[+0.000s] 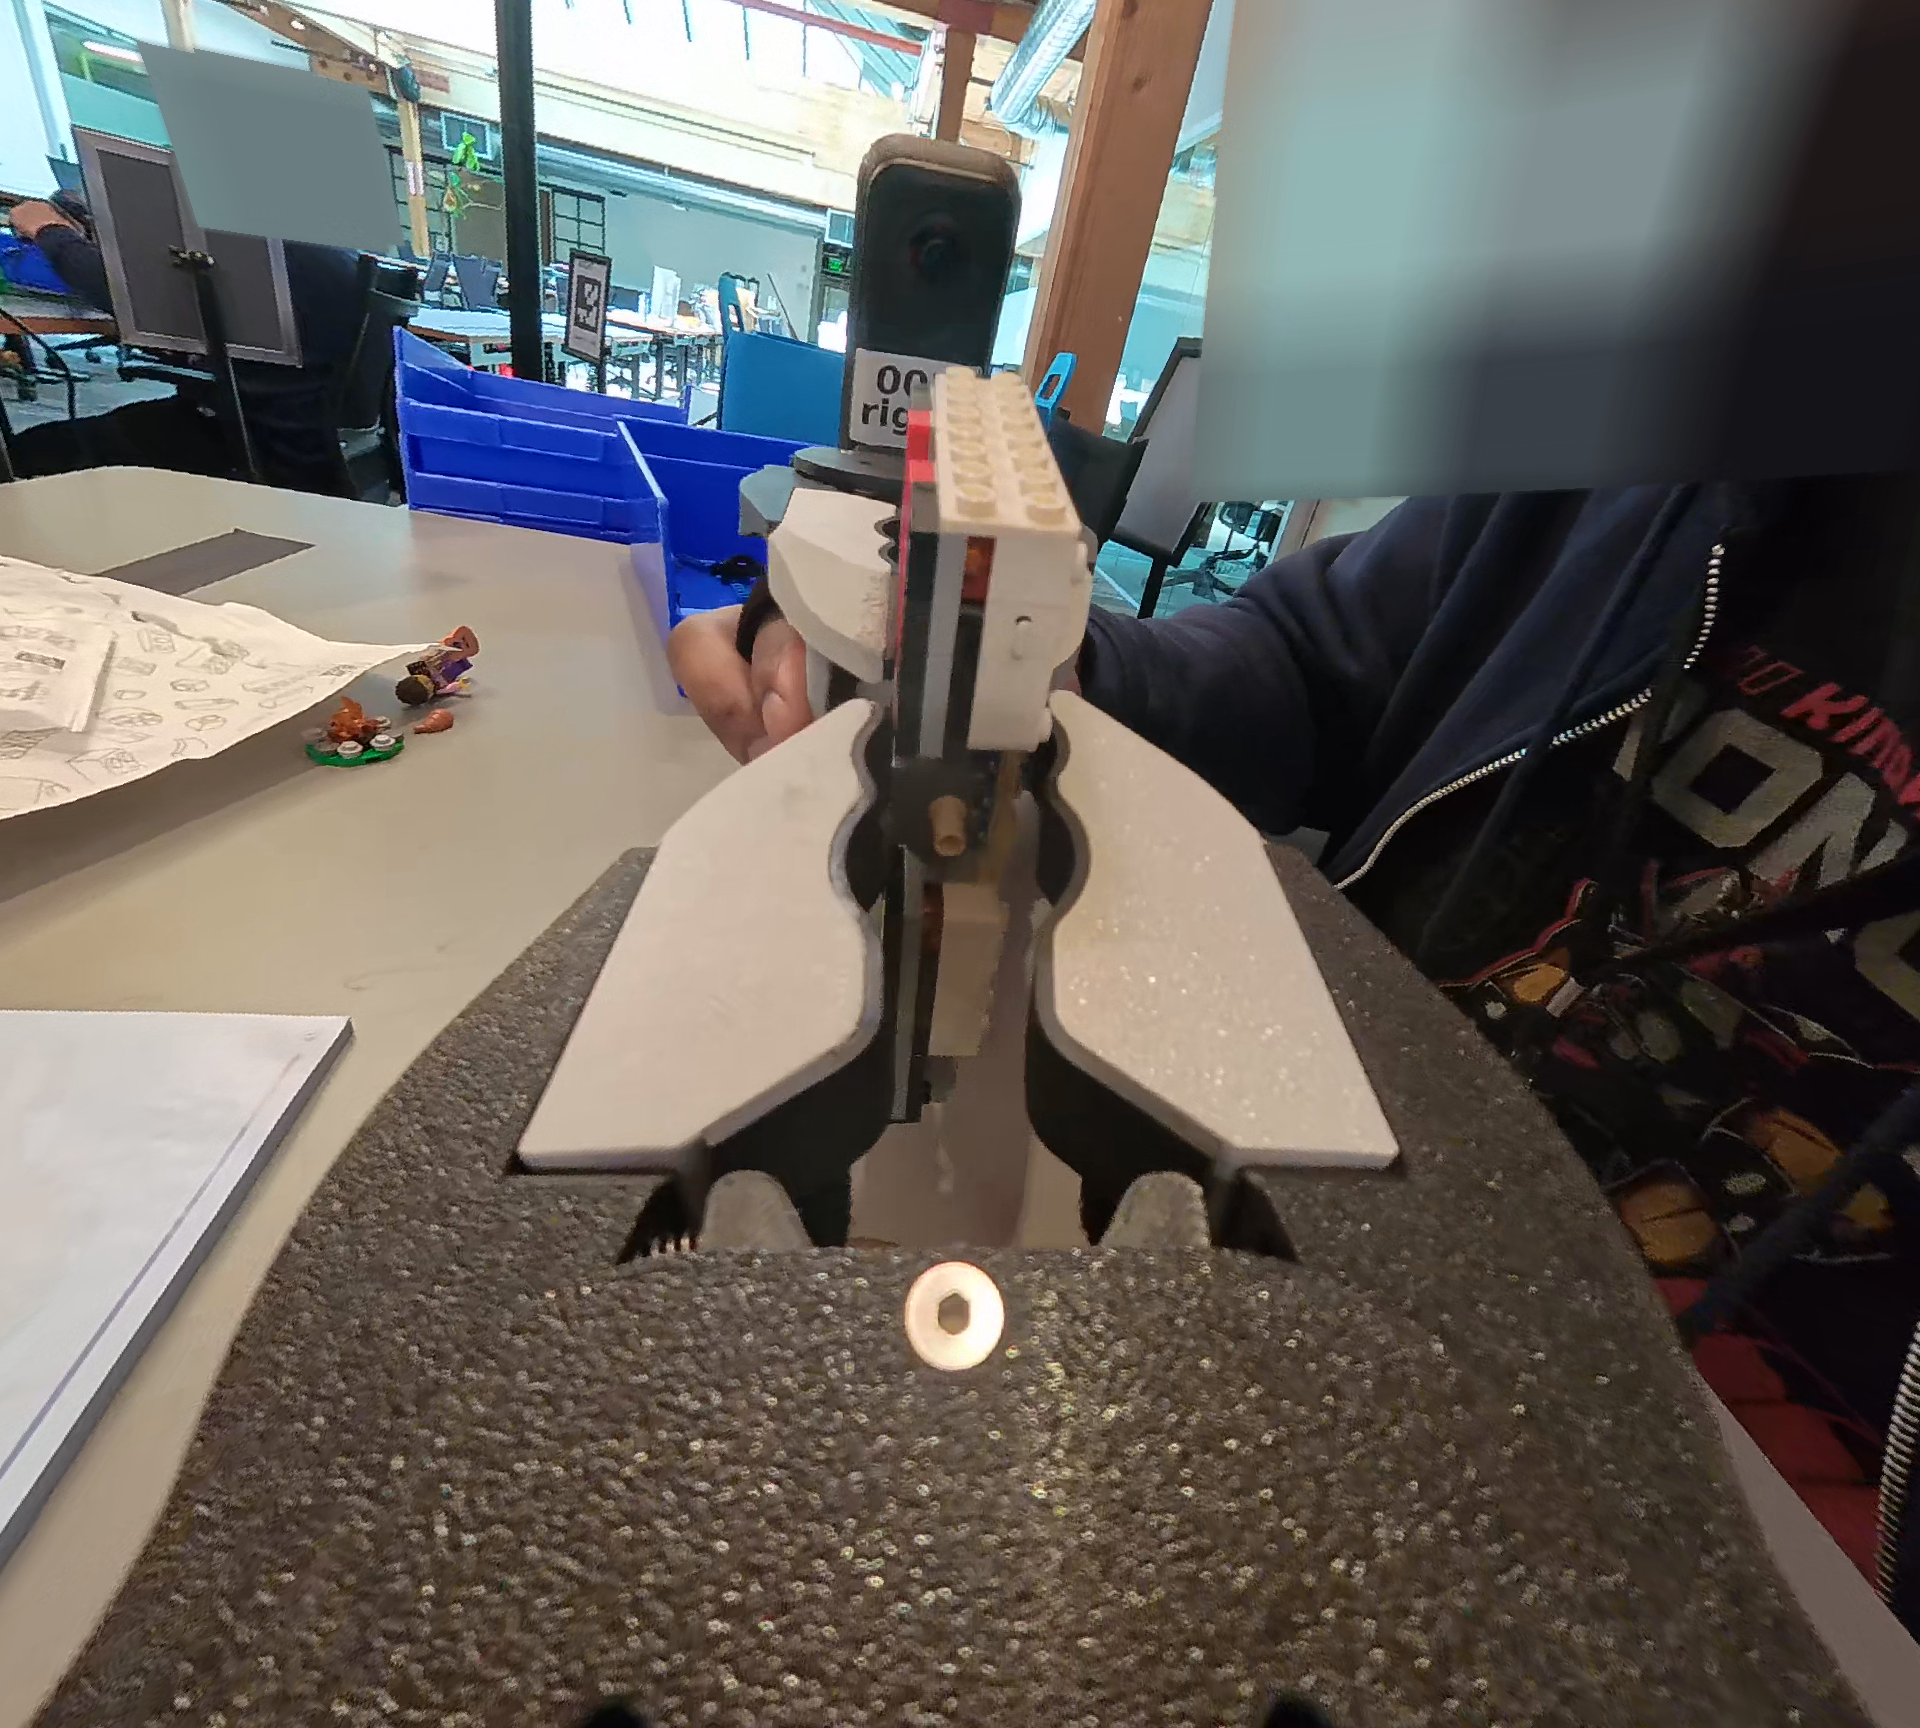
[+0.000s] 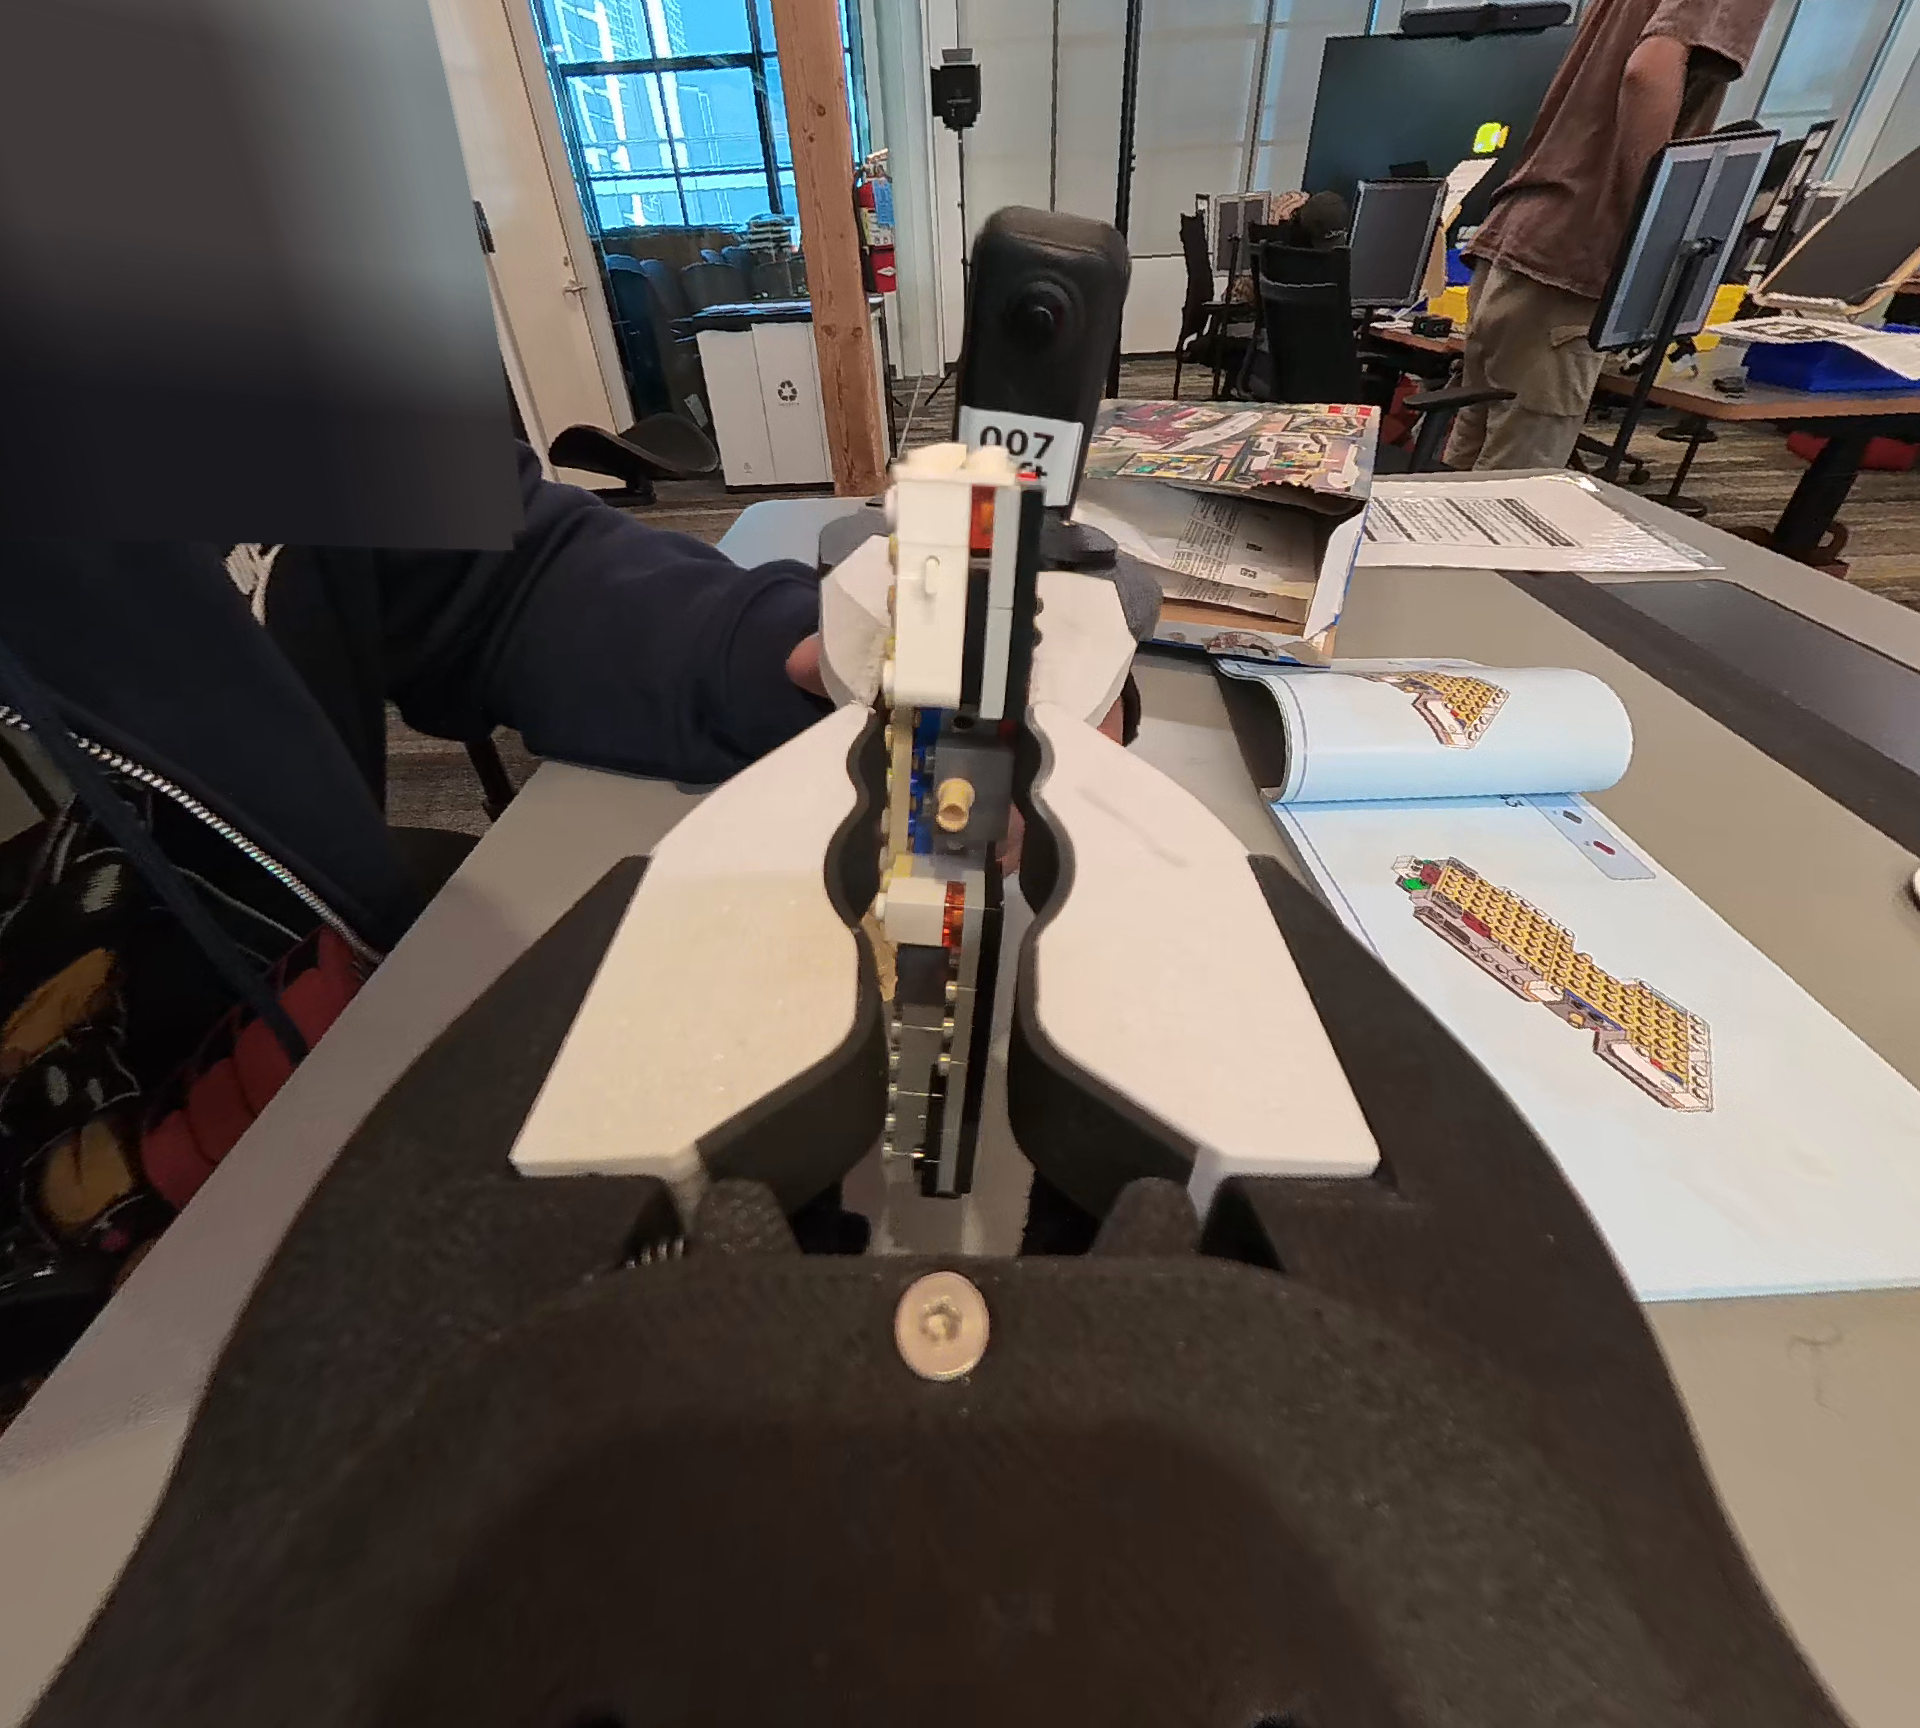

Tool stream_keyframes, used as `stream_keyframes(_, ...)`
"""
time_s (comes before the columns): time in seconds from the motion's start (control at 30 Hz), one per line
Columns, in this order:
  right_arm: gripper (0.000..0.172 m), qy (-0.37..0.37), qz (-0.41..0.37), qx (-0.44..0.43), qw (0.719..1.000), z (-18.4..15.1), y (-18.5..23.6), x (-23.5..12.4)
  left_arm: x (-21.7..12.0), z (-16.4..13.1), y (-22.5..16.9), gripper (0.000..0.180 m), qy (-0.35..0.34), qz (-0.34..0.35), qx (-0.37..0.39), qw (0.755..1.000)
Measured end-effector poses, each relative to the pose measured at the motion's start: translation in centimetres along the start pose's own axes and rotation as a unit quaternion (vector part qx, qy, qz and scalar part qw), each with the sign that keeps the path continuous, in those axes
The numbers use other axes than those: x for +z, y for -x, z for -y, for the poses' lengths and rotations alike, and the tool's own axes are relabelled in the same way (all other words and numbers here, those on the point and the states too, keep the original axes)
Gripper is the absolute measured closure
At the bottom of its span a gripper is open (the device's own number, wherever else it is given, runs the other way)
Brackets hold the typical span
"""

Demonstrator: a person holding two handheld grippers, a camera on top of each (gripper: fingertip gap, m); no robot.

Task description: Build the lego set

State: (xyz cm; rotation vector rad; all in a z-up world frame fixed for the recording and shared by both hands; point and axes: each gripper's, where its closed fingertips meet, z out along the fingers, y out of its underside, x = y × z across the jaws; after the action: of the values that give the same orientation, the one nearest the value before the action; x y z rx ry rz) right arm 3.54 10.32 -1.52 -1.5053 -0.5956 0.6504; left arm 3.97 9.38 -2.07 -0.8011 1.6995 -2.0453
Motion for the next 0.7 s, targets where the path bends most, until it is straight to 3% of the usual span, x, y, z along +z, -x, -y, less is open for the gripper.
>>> stream_keyframes(0.7,0.148,-0.014,0.004,-0.011,1.0,0.34,0.58,0.27,-0.02,0.05,-0.66,0.157,-0.004,-0.024,0.003,1.0)
